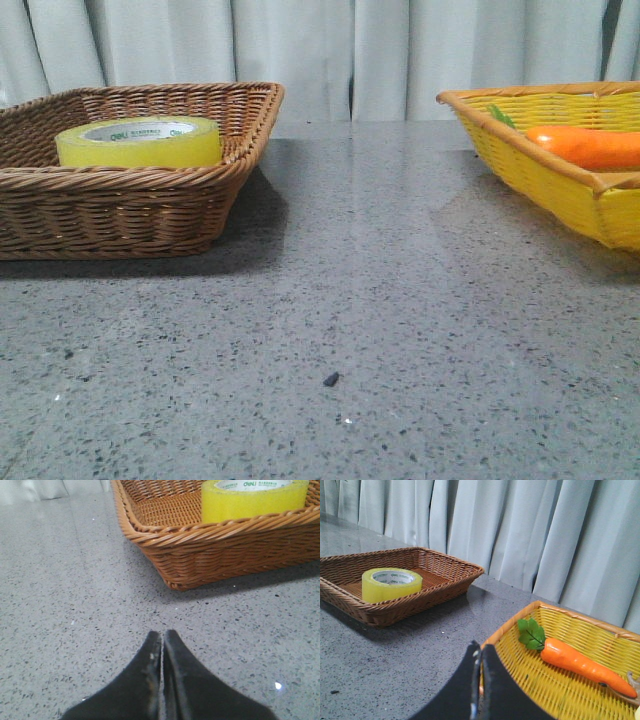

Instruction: Transfer tape with both arms

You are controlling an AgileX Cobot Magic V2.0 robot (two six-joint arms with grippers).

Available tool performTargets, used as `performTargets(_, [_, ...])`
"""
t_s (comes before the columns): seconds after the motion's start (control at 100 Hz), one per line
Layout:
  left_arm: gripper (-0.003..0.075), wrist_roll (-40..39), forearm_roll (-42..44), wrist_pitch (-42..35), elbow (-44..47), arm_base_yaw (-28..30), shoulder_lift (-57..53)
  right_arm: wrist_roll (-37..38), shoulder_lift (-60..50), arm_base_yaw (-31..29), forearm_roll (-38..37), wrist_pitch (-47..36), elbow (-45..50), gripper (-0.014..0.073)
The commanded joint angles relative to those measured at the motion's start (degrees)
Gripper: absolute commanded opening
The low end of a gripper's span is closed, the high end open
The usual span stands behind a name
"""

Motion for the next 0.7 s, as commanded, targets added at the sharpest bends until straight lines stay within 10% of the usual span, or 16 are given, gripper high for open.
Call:
performTargets(0.0, [-0.002, -0.7, -0.2, -3.4, 0.6, 0.2, -1.7, -0.1, 0.7, 0.0, -1.4, -4.0, -1.3, -0.0074])
performTargets(0.34, [-0.0021, -0.7, -0.2, -3.4, 0.6, 0.2, -1.7, -0.1, 0.7, -2.3, -2.5, -5.8, -0.5, -0.0074])
performTargets(0.69, [-0.002, -0.7, -0.2, -3.4, 0.6, 0.2, -1.7, -4.7, 0.7, -24.5, 14.5, -35.8, 12.9, -0.0074])
